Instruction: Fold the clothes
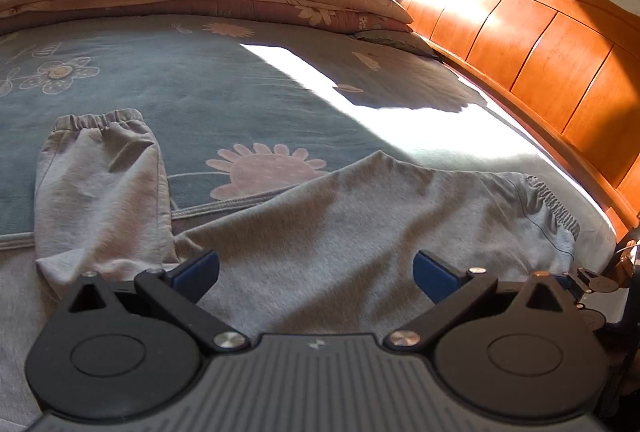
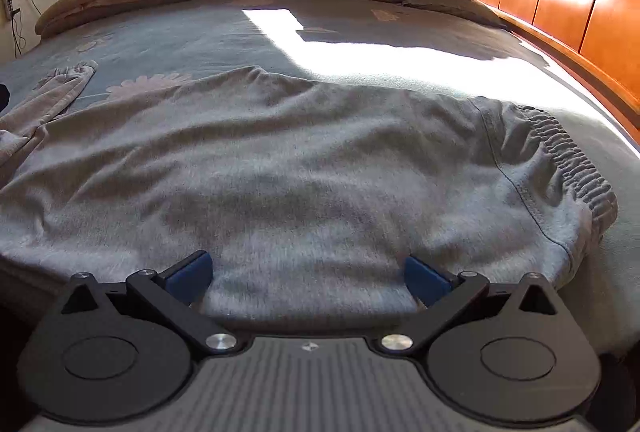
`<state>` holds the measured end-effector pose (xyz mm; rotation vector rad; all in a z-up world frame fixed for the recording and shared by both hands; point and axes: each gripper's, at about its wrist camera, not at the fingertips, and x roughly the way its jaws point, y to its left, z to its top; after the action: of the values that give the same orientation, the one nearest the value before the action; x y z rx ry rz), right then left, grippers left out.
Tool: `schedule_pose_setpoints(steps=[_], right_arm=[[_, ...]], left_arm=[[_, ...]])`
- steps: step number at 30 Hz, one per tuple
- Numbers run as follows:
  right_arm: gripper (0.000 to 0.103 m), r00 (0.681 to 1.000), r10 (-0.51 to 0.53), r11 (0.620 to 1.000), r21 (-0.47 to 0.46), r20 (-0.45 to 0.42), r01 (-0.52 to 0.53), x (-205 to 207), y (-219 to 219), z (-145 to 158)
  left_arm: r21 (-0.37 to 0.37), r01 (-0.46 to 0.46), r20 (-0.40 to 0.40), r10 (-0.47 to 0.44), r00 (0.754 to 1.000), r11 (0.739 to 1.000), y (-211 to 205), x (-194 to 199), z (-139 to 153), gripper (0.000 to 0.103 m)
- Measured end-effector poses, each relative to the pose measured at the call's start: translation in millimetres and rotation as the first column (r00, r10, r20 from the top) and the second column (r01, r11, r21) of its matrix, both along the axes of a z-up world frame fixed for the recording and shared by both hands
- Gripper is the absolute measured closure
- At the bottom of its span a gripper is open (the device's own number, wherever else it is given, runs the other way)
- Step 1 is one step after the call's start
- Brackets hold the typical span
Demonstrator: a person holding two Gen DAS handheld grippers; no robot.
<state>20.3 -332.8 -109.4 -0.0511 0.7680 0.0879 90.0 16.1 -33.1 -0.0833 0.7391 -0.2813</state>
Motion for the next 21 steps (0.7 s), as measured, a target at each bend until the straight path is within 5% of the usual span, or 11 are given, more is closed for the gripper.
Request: schedule_pose_setpoints(steps=[4, 7, 13, 21], right_arm=[[0.0, 1.0, -0.001, 1.0, 0.0, 0.028, 0.001, -2, 0, -2], [0.0, 0.999, 0.007, 1.0, 0.001, 0.048, -0.007, -3, 0, -4], [0.0, 0.996, 0.037, 0.999, 0.01, 0.08, -0.038, -7, -5, -6], [0.0, 0.991, 0.051, 0.999, 0.008, 0.121, -0.052, -9, -5, -9]], left_arm=[[0.229, -0.11, 0.032, 0.106, 0.994, 0.967, 17, 25, 11, 0.001], [0.299, -0.061, 0.032, 0.054, 0.998, 0.952, 8, 42, 12, 0.001], [0.324, -0.002, -0.004, 0.003, 1.0, 0.946, -4, 73, 10, 0.001], [0.178, -0.112, -0.08, 0.127, 0.989, 0.978, 61, 69, 9, 0.001]])
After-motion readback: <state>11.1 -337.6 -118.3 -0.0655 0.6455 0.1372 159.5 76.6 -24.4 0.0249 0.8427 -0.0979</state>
